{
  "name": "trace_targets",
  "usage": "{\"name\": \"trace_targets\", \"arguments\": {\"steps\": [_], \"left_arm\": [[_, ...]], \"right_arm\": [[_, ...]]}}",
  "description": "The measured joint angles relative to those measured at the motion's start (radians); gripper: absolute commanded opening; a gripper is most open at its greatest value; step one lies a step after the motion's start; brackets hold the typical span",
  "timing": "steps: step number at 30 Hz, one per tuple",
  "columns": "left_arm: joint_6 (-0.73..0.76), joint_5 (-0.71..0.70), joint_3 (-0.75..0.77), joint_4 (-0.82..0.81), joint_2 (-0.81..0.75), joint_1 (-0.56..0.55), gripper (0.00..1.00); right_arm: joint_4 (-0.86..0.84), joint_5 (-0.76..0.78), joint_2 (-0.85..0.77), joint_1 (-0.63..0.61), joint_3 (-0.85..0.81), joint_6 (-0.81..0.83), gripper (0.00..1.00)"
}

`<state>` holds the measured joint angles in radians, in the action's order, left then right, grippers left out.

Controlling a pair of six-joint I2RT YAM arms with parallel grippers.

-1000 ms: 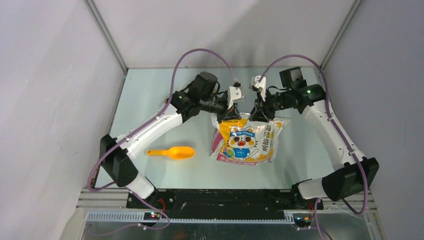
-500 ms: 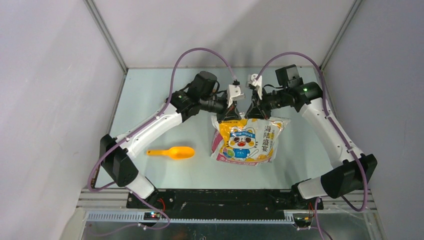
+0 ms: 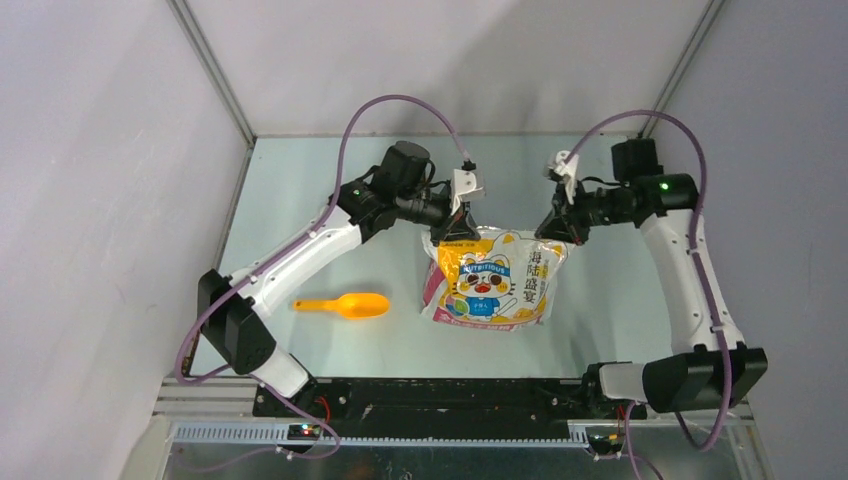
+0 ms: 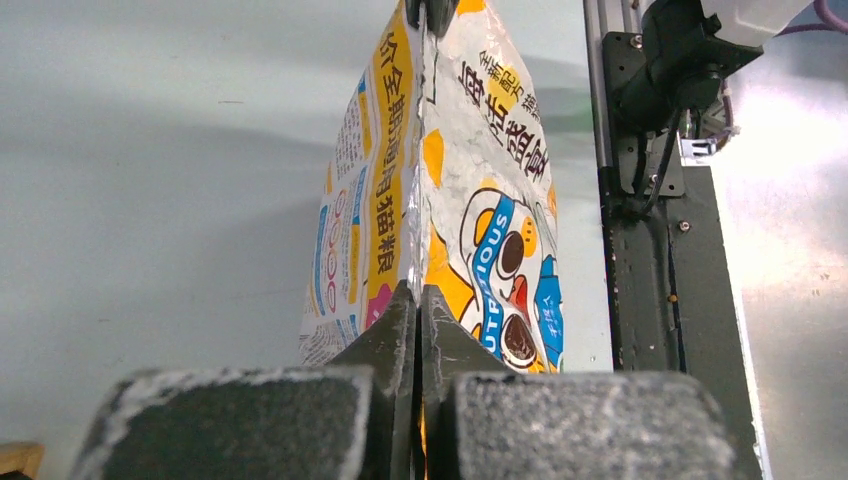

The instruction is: Serve the pet food

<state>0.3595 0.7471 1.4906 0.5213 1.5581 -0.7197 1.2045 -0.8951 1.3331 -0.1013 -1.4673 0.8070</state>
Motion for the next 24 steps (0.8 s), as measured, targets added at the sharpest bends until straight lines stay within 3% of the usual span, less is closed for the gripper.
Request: {"name": "trace_targets", "arguments": {"steps": [1, 3, 5, 6, 8, 9, 10, 11, 12, 13, 14, 15, 17, 19, 20, 21, 22, 24], "left_arm": [[0.002, 0.003, 0.000, -0.005, 0.000, 0.000, 0.00], [0.008, 0.008, -0.001, 0.003, -0.003, -0.002, 0.00], [0.008, 0.008, -0.005, 0.008, -0.007, 0.002, 0.00], [0.008, 0.012, -0.005, 0.007, -0.008, 0.002, 0.00], [0.008, 0.022, -0.005, 0.009, -0.009, 0.000, 0.00], [0.008, 0.024, -0.005, 0.010, -0.010, 0.000, 0.00], [0.010, 0.021, -0.005, 0.014, -0.010, 0.000, 0.00], [0.011, 0.019, -0.004, 0.019, -0.010, 0.003, 0.00], [0.014, 0.018, -0.005, 0.019, -0.010, 0.007, 0.00], [0.014, 0.019, -0.004, 0.018, -0.010, 0.007, 0.00], [0.015, 0.019, -0.004, 0.019, -0.010, 0.006, 0.00], [0.016, 0.019, -0.004, 0.019, -0.011, 0.005, 0.00], [0.019, 0.015, -0.004, 0.028, -0.013, 0.006, 0.00], [0.024, 0.013, -0.004, 0.038, -0.015, 0.010, 0.11], [0.026, 0.009, -0.004, 0.042, -0.018, 0.011, 0.22], [0.029, 0.004, -0.004, 0.046, -0.020, 0.011, 0.28], [0.033, -0.005, -0.004, 0.053, -0.026, 0.013, 0.35], [0.037, -0.020, -0.002, 0.077, -0.042, 0.028, 0.41]], "right_arm": [[0.017, -0.008, -0.017, 0.036, 0.005, 0.013, 0.18], [0.041, -0.005, -0.050, 0.083, 0.014, 0.035, 0.04], [0.060, 0.014, -0.084, 0.138, 0.018, 0.070, 0.00], [0.079, 0.010, -0.099, 0.167, 0.019, 0.100, 0.03], [0.112, -0.002, -0.113, 0.191, 0.023, 0.142, 0.21], [0.124, -0.003, -0.117, 0.202, 0.023, 0.158, 0.17], [0.132, 0.010, -0.120, 0.219, 0.023, 0.172, 0.03], [0.138, 0.037, -0.124, 0.239, 0.024, 0.182, 0.00], [0.149, 0.045, -0.125, 0.264, 0.027, 0.195, 0.01], [0.154, 0.042, -0.125, 0.275, 0.028, 0.211, 0.17], [0.158, 0.039, -0.125, 0.281, 0.029, 0.220, 0.20], [0.164, 0.035, -0.126, 0.285, 0.031, 0.226, 0.05], [0.171, 0.072, -0.131, 0.305, 0.033, 0.243, 0.00], [0.181, 0.095, -0.132, 0.330, 0.033, 0.265, 0.01], [0.185, 0.103, -0.132, 0.341, 0.033, 0.273, 0.06], [0.187, 0.110, -0.132, 0.349, 0.033, 0.275, 0.18], [0.188, 0.115, -0.133, 0.356, 0.033, 0.275, 0.23], [0.185, 0.128, -0.137, 0.364, 0.033, 0.260, 0.33]]}}
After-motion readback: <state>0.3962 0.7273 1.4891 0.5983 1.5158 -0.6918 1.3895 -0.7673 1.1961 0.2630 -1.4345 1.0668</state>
